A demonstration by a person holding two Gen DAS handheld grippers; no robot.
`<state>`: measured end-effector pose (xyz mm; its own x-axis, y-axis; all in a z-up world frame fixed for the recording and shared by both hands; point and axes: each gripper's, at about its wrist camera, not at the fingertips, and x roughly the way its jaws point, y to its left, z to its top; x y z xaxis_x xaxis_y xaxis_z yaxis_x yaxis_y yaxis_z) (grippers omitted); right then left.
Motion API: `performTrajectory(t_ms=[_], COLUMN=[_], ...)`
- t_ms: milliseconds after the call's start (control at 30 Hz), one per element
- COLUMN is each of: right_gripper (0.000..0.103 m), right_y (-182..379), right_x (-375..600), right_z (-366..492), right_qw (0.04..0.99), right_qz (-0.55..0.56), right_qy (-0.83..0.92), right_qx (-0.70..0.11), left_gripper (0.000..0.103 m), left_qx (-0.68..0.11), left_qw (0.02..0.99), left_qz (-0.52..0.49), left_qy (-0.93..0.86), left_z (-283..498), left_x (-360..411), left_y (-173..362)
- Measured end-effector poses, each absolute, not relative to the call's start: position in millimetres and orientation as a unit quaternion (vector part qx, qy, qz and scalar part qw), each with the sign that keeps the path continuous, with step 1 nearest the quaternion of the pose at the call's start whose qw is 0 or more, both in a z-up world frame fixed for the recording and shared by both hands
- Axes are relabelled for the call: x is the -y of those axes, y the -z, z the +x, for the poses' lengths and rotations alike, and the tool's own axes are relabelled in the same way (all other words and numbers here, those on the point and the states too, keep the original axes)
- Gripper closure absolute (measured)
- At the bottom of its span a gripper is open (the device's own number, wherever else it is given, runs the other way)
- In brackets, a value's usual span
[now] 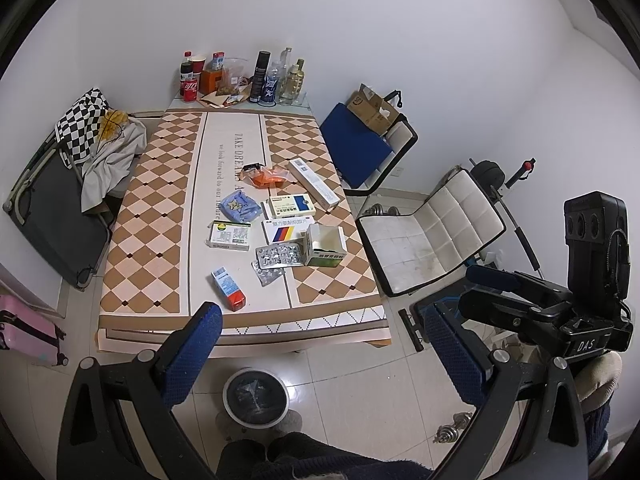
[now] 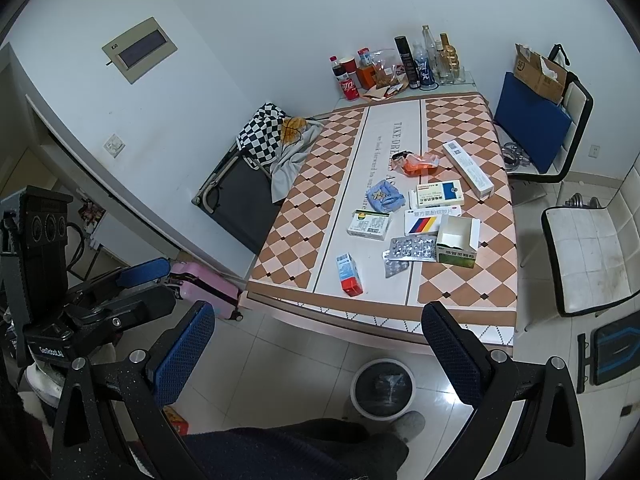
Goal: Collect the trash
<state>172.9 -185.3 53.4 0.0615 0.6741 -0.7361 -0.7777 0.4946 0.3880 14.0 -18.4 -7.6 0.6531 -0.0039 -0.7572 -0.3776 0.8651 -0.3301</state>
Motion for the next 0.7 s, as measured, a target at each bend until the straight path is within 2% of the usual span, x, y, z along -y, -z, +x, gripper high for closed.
performTrajectory(t_ms=[700], right_gripper=[0.000], right_y=[-51.4], right_x=[181.3], right_z=[175.4], right_qw=[0.725], right_qz=[-0.055], right_qy=[-0.502], right_qx=[-0.468], left_gripper=[0.000], left_qx=[-0.403], left_qw=[0.878], left_qz=[-0.237], left_qy=[-0.106], left_z=[12.5], left_x=[16.9], left_y=[6.3])
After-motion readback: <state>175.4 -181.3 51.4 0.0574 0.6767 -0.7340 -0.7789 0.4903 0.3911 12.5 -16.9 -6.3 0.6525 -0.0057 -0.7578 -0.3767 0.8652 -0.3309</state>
